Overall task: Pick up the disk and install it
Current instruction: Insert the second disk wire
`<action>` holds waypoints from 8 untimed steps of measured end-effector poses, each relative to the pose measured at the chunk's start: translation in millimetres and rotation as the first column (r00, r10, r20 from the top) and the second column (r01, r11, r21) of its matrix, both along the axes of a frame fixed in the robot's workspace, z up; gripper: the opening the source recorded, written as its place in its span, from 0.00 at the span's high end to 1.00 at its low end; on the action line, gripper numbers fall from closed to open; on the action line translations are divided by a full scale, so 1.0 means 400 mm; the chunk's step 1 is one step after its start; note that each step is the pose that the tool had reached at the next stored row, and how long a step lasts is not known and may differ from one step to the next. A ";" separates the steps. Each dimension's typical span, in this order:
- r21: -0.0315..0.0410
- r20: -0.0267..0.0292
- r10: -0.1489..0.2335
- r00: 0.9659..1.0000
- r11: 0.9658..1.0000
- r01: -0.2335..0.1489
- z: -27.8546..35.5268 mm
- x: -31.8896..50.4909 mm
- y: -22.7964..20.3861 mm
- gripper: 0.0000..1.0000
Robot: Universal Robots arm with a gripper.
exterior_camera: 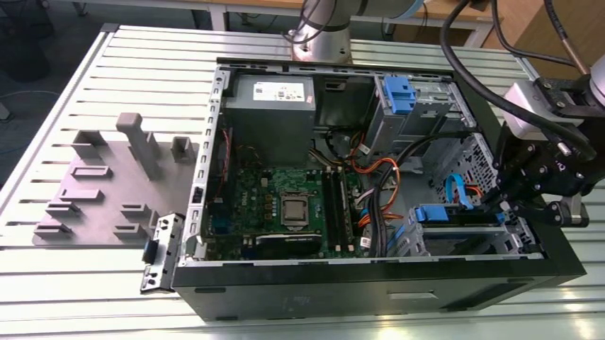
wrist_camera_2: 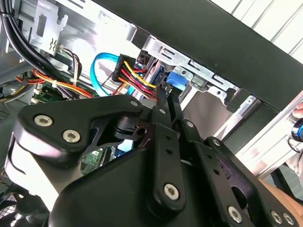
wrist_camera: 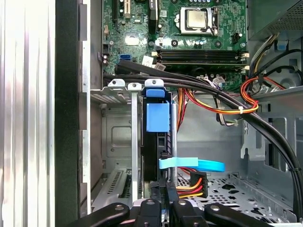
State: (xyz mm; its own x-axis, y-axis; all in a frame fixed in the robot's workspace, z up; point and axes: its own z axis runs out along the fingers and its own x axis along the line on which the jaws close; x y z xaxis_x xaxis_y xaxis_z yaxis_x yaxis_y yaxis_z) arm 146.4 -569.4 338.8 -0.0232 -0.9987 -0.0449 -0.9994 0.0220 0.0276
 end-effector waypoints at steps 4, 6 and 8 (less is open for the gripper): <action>0.000 0.000 0.000 1.000 1.000 0.000 0.000 0.000 0.000 0.83; 0.000 0.000 0.000 1.000 1.000 0.000 -0.003 0.000 0.000 0.76; 0.000 0.000 0.000 1.000 1.000 0.000 -0.007 0.000 0.000 0.76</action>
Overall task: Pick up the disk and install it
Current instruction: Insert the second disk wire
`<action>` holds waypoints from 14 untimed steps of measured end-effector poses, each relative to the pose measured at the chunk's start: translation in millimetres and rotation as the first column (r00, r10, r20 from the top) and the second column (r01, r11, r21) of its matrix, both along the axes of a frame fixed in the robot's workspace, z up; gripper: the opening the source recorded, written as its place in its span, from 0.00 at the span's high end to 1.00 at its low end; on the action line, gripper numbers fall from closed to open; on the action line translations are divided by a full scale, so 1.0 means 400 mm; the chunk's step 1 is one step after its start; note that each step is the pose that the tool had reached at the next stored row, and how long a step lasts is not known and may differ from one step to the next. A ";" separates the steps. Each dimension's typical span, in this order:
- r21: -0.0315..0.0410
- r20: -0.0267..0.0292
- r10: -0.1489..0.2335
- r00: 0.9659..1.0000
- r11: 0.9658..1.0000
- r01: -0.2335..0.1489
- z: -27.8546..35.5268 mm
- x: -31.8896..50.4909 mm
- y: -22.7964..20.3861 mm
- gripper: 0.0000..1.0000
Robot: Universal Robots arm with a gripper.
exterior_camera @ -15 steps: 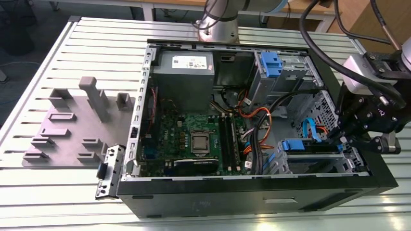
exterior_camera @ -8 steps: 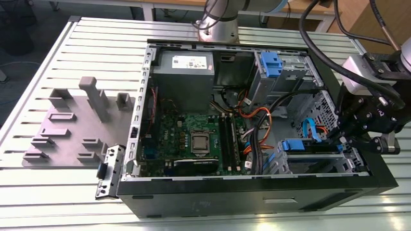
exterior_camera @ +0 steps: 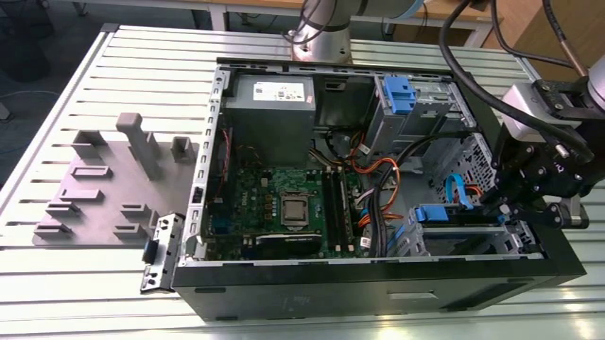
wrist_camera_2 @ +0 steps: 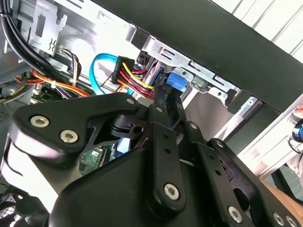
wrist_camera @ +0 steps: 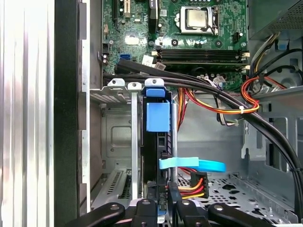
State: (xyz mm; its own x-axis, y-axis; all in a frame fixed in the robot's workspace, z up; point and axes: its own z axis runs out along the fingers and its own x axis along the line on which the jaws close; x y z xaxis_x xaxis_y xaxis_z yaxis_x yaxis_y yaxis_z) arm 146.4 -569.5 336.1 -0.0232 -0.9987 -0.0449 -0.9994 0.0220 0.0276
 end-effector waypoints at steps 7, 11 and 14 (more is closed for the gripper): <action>0.000 0.000 0.000 1.000 1.000 0.000 -0.004 0.003 0.000 0.76; -0.001 -0.001 0.000 1.000 1.000 0.000 -0.004 0.004 0.000 0.76; 0.000 0.000 0.000 1.000 1.000 0.000 -0.004 0.004 0.000 0.76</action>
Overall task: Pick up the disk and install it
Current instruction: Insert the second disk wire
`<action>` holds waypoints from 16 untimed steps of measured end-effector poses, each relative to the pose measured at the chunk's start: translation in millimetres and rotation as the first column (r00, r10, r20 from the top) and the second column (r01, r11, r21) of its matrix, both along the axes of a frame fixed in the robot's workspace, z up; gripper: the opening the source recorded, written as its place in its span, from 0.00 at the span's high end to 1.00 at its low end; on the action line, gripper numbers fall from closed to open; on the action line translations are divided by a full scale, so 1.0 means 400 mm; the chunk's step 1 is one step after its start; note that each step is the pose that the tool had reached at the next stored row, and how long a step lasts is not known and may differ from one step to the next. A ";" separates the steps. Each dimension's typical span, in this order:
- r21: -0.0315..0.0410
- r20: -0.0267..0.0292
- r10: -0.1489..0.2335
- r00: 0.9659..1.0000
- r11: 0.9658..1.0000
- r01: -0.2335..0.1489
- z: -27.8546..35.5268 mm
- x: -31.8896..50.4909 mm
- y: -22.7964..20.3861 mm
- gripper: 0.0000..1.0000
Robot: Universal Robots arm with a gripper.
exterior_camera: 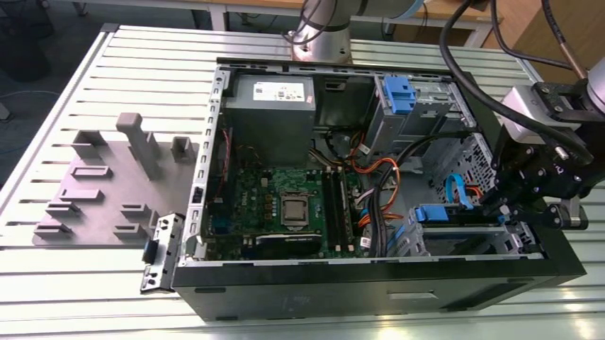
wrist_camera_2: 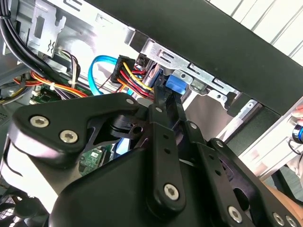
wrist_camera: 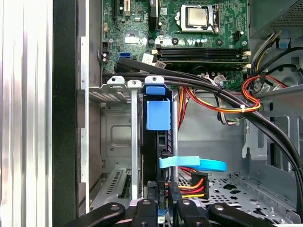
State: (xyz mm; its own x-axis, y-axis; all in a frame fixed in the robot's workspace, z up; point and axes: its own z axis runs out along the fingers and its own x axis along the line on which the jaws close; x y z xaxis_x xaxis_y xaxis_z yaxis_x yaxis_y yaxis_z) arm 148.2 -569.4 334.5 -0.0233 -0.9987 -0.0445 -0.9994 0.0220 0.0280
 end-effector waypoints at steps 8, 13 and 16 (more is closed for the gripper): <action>0.000 0.000 0.000 1.000 1.000 0.000 0.000 0.000 0.000 0.84; 0.000 0.000 0.000 1.000 1.000 0.000 0.000 0.000 0.000 0.84; 0.000 0.000 0.000 1.000 1.000 0.000 0.000 0.000 0.000 0.84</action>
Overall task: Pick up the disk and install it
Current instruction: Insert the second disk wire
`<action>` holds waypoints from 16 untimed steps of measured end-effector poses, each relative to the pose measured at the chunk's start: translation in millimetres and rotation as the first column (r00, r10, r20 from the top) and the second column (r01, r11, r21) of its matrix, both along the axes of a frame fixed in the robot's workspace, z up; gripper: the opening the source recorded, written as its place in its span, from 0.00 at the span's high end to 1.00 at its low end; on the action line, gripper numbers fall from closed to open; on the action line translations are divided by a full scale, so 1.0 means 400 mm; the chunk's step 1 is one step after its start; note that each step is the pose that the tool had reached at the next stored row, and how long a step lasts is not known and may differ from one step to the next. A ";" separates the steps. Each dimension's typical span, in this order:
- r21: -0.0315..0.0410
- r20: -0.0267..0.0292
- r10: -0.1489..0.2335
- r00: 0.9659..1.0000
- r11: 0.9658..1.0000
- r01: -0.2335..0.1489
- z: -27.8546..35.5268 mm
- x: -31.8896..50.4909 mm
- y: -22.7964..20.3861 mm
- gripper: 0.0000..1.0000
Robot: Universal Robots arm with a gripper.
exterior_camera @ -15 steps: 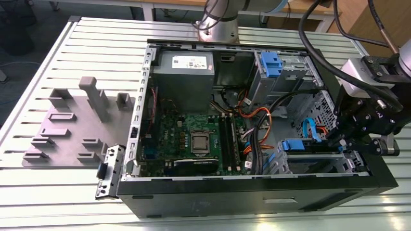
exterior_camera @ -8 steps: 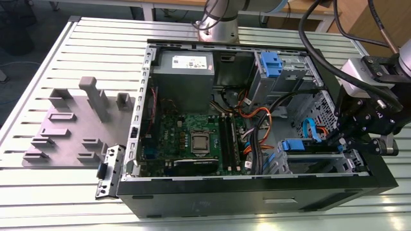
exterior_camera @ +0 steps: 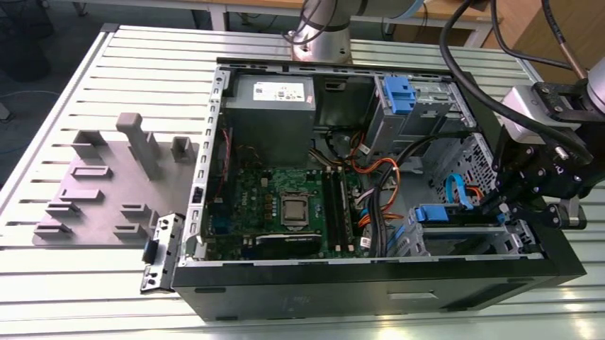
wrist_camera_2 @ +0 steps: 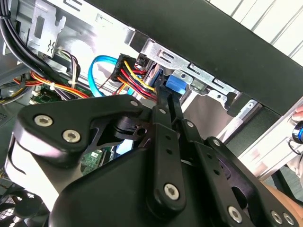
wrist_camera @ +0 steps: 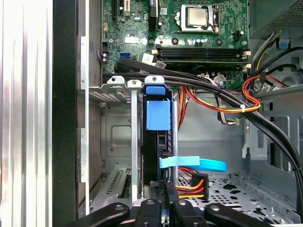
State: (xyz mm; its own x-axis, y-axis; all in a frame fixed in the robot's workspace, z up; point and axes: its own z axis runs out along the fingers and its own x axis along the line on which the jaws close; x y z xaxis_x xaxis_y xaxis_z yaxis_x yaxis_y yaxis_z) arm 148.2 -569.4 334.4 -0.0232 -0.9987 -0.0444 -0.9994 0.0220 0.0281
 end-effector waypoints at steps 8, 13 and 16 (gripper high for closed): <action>0.000 0.001 0.000 1.000 1.000 0.000 0.006 -0.004 0.001 0.84; 0.000 0.002 0.000 1.000 1.000 0.000 0.006 -0.016 0.003 0.84; 0.000 0.003 0.000 1.000 1.000 0.000 0.006 -0.017 0.004 0.84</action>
State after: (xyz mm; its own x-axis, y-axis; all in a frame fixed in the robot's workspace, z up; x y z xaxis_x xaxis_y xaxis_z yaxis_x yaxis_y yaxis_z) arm 141.3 -567.6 336.8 -0.0230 -0.9987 -0.0446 -0.9994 0.0219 0.0255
